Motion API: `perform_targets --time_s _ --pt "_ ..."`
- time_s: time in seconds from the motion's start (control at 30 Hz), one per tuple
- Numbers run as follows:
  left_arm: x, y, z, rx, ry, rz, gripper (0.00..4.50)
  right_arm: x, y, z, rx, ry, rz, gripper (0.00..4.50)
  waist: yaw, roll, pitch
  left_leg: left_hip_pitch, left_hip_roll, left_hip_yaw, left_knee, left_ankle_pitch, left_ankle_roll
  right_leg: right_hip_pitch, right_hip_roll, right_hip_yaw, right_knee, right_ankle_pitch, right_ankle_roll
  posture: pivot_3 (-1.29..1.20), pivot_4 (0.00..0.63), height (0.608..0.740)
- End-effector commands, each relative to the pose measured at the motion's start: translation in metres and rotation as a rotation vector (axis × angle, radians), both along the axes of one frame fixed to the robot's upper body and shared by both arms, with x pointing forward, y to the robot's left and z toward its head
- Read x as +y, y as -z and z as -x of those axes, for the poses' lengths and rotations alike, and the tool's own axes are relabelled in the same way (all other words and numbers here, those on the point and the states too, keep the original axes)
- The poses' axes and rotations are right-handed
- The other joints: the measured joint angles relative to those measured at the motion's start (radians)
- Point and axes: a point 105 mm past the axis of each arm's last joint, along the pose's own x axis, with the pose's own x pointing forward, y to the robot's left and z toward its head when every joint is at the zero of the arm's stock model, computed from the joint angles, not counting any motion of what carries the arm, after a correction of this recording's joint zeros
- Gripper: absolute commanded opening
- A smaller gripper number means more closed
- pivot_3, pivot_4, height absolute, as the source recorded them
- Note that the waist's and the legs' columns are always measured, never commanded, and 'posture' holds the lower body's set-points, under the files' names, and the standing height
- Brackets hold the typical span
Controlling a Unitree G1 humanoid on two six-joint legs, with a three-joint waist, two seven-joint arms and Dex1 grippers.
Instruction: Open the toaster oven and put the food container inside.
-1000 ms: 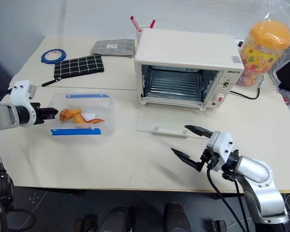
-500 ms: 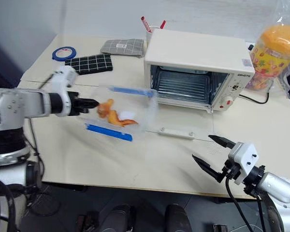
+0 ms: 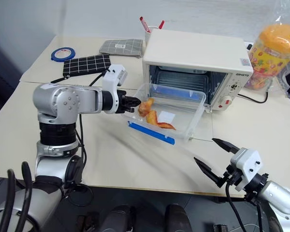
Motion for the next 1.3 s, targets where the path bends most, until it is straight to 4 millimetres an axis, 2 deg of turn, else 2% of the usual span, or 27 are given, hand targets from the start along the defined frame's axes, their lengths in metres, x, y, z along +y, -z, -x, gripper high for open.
perform_targets --time_s 0.03,0.2,0.37,0.4,0.5,0.63,0.8,0.87,0.93,1.1,1.2,1.3 --pt "-0.014 -0.014 -0.006 -0.087 0.022 -0.014 0.06 0.006 -0.014 0.004 -0.074 0.005 0.0 4.5 0.0 0.0 0.0 0.0 0.0 0.0 0.0 0.0 0.0 0.0 0.0 0.0 0.0 0.0 0.0 0.0 0.15 0.74" --pt "-0.023 -0.012 -0.02 -0.12 -0.02 -0.007 0.06 0.008 -0.014 0.009 -0.082 0.037 -0.012 4.5 0.001 0.0 0.0 0.0 0.0 0.0 0.0 0.0 0.0 0.0 0.0 0.0 0.0 0.0 0.0 0.0 0.15 0.74" --pt "-0.034 -0.011 -0.025 -0.149 0.004 -0.034 0.06 0.009 -0.014 0.013 -0.089 0.063 -0.02 4.5 0.001 0.0 0.0 0.0 -0.001 0.0 0.0 0.0 0.0 0.0 0.0 0.0 0.0 0.0 0.0 0.0 0.15 0.74" --pt "-0.034 -0.01 -0.026 -0.152 -0.003 -0.044 0.62 0.008 -0.015 0.013 -0.091 0.068 -0.022 4.5 0.001 0.0 0.0 0.0 -0.001 0.0 0.0 0.0 0.0 0.0 0.0 0.0 0.0 0.0 0.0 0.0 0.15 0.74" --pt "-0.037 -0.009 -0.028 -0.168 -0.008 -0.054 1.23 0.01 -0.015 0.013 -0.095 0.077 -0.031 4.5 0.0 0.0 0.0 0.0 -0.001 0.0 0.0 0.0 0.0 0.0 0.0 0.0 0.0 0.0 0.0 0.0 0.15 0.74" --pt "-0.043 -0.012 -0.027 -0.183 0.019 -0.043 2.44 0.011 -0.016 0.013 -0.099 0.085 -0.039 4.5 0.0 0.0 0.0 0.0 -0.001 0.0 0.0 0.0 0.0 0.0 0.0 0.0 0.0 0.0 0.0 0.0 0.15 0.74" --pt "-0.042 -0.018 -0.029 -0.215 0.026 -0.029 3.95 0.01 -0.017 0.012 -0.105 0.098 -0.044 4.5 0.0 0.0 0.0 0.0 -0.001 0.0 0.0 0.0 0.0 0.0 0.0 0.0 0.0 0.0 0.0 0.0 0.15 0.74" --pt "-0.043 -0.038 -0.026 -0.324 0.095 0.038 4.49 0.008 -0.019 0.012 -0.11 0.111 -0.039 4.5 -0.001 0.0 0.0 0.0 -0.001 0.0 0.0 0.0 0.0 0.0 0.0 0.0 0.0 0.0 0.0 0.0 0.15 0.74" --pt "-0.037 -0.051 -0.022 -0.411 0.163 0.073 4.49 0.006 -0.021 0.013 -0.115 0.12 -0.038 4.5 -0.002 0.0 0.0 0.0 -0.001 0.001 0.0 0.0 0.0 0.0 0.0 0.0 0.0 0.0 0.0 0.0 0.15 0.74" --pt "-0.012 -0.063 -0.008 -0.488 0.361 0.128 4.49 0.006 -0.029 0.019 -0.084 0.086 -0.063 4.5 -0.003 0.001 0.0 0.001 -0.001 0.001 0.0 0.0 -0.001 0.0 0.001 0.0 0.0 0.0 0.0 0.0 0.15 0.74" --pt "0.007 -0.061 0.006 -0.487 0.512 0.163 4.49 0.013 -0.028 0.025 -0.017 0.024 -0.086 4.5 -0.005 0.002 -0.001 0.001 -0.001 0.001 0.0 0.0 -0.001 0.0 0.001 0.0 0.0 0.0 0.0 0.0 0.15 0.74" --pt "0.041 -0.039 0.017 -0.486 0.628 0.076 3.8 0.03 -0.02 0.03 0.086 -0.064 -0.104 3.78 -0.006 0.002 -0.001 0.0 -0.001 0.001 0.0 0.0 0.0 0.0 0.001 0.0 0.0 0.0 0.0 0.0 0.15 0.74"
